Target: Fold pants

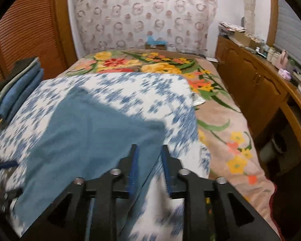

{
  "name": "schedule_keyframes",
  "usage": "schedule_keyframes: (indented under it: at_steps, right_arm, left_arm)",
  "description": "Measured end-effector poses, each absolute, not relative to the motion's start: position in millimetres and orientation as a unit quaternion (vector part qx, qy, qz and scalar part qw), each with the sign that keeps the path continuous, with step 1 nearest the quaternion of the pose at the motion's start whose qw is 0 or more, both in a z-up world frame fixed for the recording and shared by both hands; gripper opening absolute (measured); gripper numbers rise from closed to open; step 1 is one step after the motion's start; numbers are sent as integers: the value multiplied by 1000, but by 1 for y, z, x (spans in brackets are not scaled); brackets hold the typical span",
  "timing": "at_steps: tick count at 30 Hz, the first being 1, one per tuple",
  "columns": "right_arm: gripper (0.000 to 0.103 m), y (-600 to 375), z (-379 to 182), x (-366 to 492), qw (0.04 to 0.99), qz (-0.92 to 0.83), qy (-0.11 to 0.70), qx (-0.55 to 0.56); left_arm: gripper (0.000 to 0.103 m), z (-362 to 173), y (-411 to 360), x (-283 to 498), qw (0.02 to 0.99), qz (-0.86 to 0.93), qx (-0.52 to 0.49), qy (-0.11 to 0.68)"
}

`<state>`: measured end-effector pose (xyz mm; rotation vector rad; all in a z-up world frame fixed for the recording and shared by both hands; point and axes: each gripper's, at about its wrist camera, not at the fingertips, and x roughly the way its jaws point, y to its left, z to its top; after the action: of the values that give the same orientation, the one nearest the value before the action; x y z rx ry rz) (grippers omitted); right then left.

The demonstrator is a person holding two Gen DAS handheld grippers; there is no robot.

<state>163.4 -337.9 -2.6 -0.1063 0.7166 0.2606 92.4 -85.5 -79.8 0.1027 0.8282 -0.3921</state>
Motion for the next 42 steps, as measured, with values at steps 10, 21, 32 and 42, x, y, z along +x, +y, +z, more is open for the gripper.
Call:
schedule_keyframes:
  at_steps: [10,21,32,42]
  right_arm:
    - [38,-348,-10,61,927,141,344,-41]
    - [38,-348,-18,23,931,130,339,-37]
    - [38,-348,-27,21,927,136,349,-16]
    - [38,-349,-26,13,928,141,346,-10]
  left_arm:
    - [69,-64,-79,84,898,-209,35,385]
    - [34,-69,-104,85,880,-249,40,402]
    - [5,-68,-103,81,882,-254,26,396]
    - [1,-56,-74,69,895,-238,13,378]
